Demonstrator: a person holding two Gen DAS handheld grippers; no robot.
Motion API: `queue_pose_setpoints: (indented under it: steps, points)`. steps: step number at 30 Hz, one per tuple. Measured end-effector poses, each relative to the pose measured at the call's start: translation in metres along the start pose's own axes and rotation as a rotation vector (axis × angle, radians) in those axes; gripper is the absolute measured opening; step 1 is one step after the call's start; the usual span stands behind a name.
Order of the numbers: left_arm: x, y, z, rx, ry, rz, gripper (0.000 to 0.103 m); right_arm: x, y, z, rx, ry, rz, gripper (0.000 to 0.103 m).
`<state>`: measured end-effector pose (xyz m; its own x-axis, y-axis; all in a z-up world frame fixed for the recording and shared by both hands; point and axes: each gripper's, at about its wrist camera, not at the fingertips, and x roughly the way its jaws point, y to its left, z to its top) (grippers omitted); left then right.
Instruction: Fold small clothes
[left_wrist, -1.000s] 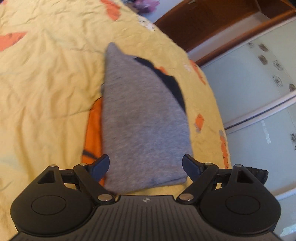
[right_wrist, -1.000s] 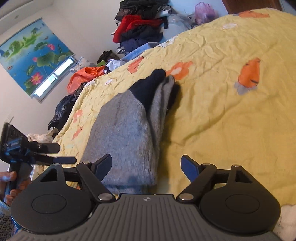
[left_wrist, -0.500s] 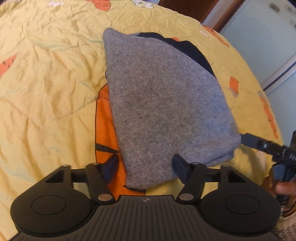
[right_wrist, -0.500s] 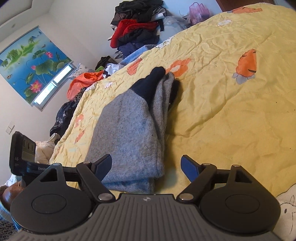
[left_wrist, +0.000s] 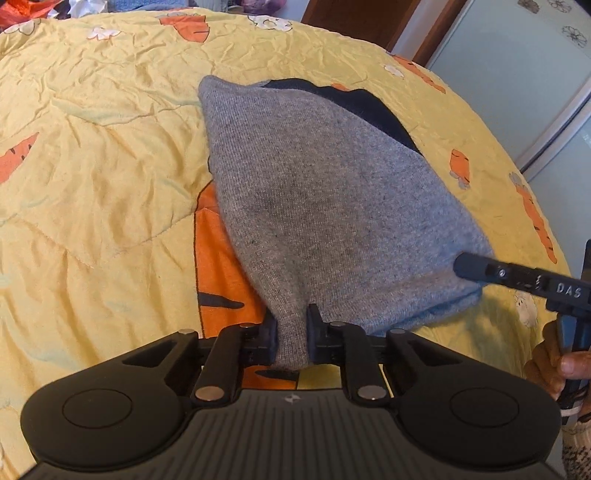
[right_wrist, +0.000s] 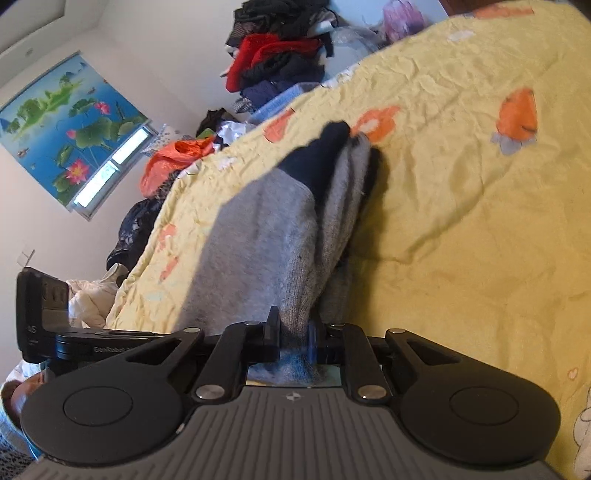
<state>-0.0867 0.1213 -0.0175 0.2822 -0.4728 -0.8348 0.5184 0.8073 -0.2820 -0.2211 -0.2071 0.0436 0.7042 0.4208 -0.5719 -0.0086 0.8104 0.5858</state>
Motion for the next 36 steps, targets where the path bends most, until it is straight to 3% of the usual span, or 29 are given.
queue_pose_setpoints:
  steps: [5,9,13,14,16,17,18,20,23,26,28,30,33,36]
  points:
    - [-0.007,0.004,-0.001,0.036,-0.008,0.000,0.014,-0.005,0.023,0.003,-0.060,-0.004,-0.010,0.019]
    - [-0.003,0.010,-0.005,0.049,-0.001,0.003,0.014,0.007,0.018,-0.004,-0.086,0.037,-0.091,0.019]
    - [0.000,0.014,-0.008,0.044,-0.006,0.005,0.017,0.014,0.001,-0.011,-0.058,0.082,-0.148,0.029]
    - [-0.001,0.012,-0.008,0.058,-0.006,0.012,0.020,0.009,0.002,-0.011,-0.065,0.072,-0.157,0.040]
    - [-0.008,0.012,-0.008,0.049,-0.015,0.057,0.045,-0.004,0.011,-0.005,-0.115,0.024,-0.190,0.049]
    - [-0.014,0.012,-0.007,0.045,-0.031,0.076,0.066,-0.009,0.016,-0.002,-0.145,-0.004,-0.200,0.049]
    - [-0.024,0.014,-0.005,0.031,-0.066,0.080,0.079,-0.012,0.020,0.003,-0.166,-0.026,-0.189,0.049]
    - [-0.046,0.021,0.001,-0.032,-0.156,0.019,0.088,-0.009,0.026,0.015,-0.203,-0.053,-0.149,0.049]
    - [-0.059,0.021,0.015,-0.111,-0.246,-0.085,0.090,0.017,0.034,0.023,-0.287,-0.045,-0.183,0.051]
    - [-0.036,0.011,0.019,-0.160,-0.250,-0.191,0.090,0.046,0.043,0.016,-0.374,-0.005,-0.202,0.051]
    - [-0.012,0.003,0.014,-0.154,-0.219,-0.169,0.090,0.056,0.048,0.005,-0.441,0.007,-0.248,0.051]
    - [0.010,0.001,0.004,-0.129,-0.192,-0.164,0.090,0.065,0.048,-0.008,-0.544,0.024,-0.353,0.050]
    - [0.012,-0.003,-0.009,-0.031,-0.224,-0.062,0.089,0.049,0.047,-0.006,-0.503,0.002,-0.324,0.049]
    - [-0.005,0.002,-0.011,-0.056,-0.224,0.013,0.090,0.022,0.055,-0.004,-0.490,-0.073,-0.299,0.050]
